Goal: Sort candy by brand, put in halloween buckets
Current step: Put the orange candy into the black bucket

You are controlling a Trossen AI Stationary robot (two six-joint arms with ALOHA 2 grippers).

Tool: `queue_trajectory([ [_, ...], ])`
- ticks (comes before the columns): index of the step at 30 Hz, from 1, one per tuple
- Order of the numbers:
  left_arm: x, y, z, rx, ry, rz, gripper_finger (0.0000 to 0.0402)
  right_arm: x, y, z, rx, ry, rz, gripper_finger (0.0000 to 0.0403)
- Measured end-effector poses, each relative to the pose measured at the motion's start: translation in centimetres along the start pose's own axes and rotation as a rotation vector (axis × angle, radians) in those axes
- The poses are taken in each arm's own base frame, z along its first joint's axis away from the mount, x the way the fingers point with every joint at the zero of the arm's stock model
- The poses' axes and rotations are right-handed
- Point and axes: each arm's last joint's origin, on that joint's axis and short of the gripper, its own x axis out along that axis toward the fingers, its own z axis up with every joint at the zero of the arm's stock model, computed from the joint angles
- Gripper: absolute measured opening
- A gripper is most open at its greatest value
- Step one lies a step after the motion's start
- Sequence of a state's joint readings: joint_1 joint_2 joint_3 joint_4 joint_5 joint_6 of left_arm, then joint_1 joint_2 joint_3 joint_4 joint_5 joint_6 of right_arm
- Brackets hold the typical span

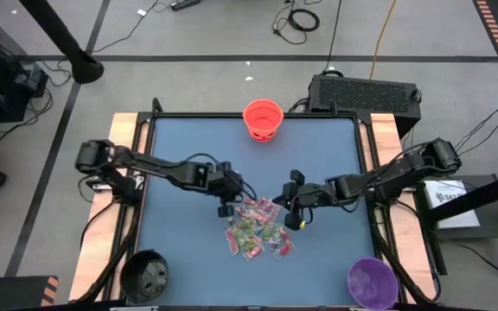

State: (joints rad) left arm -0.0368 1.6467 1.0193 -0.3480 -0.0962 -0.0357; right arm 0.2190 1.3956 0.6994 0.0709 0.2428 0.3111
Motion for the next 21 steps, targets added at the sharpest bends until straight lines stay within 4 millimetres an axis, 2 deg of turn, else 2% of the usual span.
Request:
queue_trajectory([
  [4, 2.3, 0.3, 0.5, 0.063, 0.004, -0.073, 0.0125, -0.1, 0.4, -0.5, -0.009, 0.052, 0.040, 0.0000],
  [10, 4.5, 0.8, 0.1, 0.165, 0.038, -0.078, 0.0183, -0.3, 0.9, -0.7, -0.022, 0.059, 0.055, 0.0000],
  [21, 6.5, 1.6, -0.3, 0.186, 0.032, -0.186, 0.0189, -0.4, 1.3, -0.9, 0.005, 0.061, 0.065, 0.0000],
])
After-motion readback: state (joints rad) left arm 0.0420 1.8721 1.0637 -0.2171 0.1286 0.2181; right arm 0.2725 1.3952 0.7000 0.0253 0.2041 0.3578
